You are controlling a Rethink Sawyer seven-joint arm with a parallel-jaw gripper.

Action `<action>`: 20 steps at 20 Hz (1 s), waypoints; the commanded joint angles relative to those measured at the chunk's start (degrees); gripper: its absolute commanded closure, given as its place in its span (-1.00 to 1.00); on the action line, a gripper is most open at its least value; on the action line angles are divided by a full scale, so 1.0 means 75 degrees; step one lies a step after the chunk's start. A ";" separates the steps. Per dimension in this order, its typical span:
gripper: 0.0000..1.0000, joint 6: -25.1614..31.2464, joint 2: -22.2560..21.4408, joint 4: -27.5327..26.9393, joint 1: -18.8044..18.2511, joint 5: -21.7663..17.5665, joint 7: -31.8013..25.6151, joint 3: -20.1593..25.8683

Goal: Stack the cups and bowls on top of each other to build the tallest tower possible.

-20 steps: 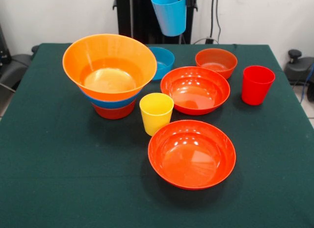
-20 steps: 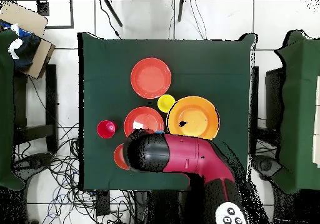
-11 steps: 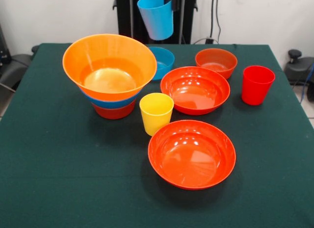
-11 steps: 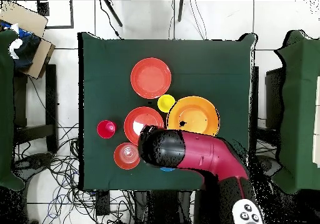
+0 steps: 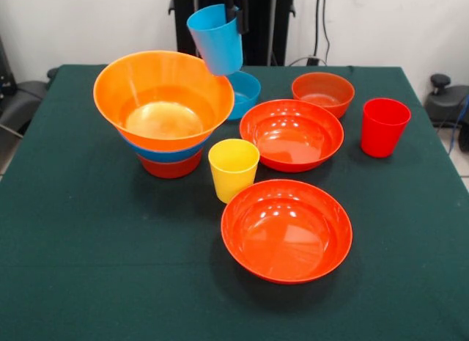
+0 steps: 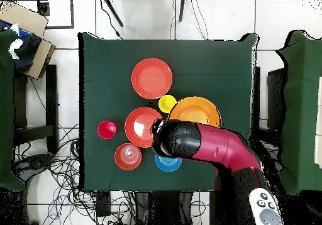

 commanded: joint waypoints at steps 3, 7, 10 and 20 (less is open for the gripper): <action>1.00 0.0607 0.0843 -0.0804 -0.0274 -0.0782 -0.1327 0.0776; 1.00 0.0579 0.1027 -0.0950 -0.0421 -0.0918 -0.1399 0.0865; 1.00 0.0540 0.1163 -0.1022 -0.0515 -0.1061 -0.1402 0.0914; 1.00 0.0347 0.1458 -0.1049 -0.0783 -0.1608 -0.1379 0.0973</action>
